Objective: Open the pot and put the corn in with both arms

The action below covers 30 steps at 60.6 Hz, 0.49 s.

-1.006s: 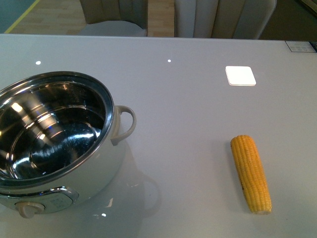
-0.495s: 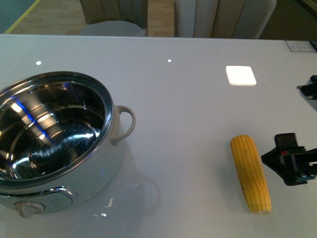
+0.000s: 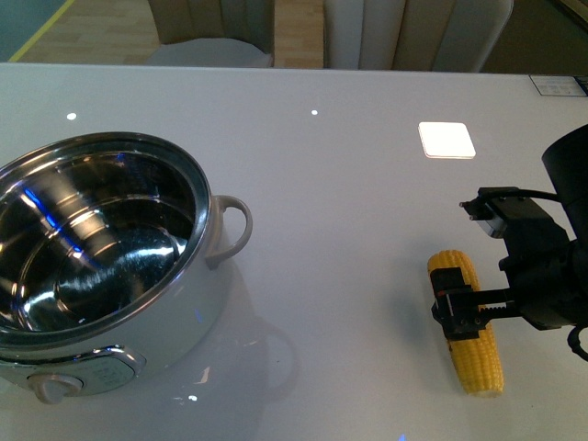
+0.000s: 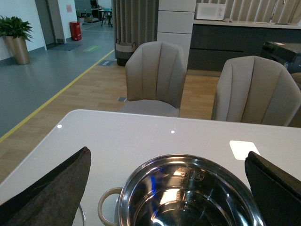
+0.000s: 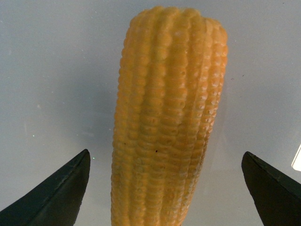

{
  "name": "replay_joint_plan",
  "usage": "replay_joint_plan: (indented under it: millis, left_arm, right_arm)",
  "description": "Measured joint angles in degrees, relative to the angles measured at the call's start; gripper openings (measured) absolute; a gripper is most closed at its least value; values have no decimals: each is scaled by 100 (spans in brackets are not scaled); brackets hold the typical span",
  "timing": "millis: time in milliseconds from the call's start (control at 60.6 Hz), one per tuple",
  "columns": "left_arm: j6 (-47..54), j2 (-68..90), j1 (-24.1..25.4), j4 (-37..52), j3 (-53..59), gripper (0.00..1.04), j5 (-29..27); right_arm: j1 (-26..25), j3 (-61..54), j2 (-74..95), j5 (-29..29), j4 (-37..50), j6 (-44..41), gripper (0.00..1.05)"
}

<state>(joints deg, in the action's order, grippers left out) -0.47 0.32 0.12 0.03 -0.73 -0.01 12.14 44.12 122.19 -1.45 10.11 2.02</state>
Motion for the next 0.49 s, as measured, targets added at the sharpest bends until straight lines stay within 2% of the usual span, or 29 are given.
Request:
replay_joint_plan:
  millis: [66,214,297,495]
  left_arm:
    - [0,0,0,0,0,98,0]
    - [0,0,0,0,0,98,0]
    - [0,0,0,0,0,98,0]
    - [0,0,0,0,0,98,0]
  right_arm:
    - [31,44,125,55,20,-2,83]
    - [66,109,378,149,37,4,57]
    - [66,118,391,164,15,11,46]
    - [66,87,177,17,-125,59,30]
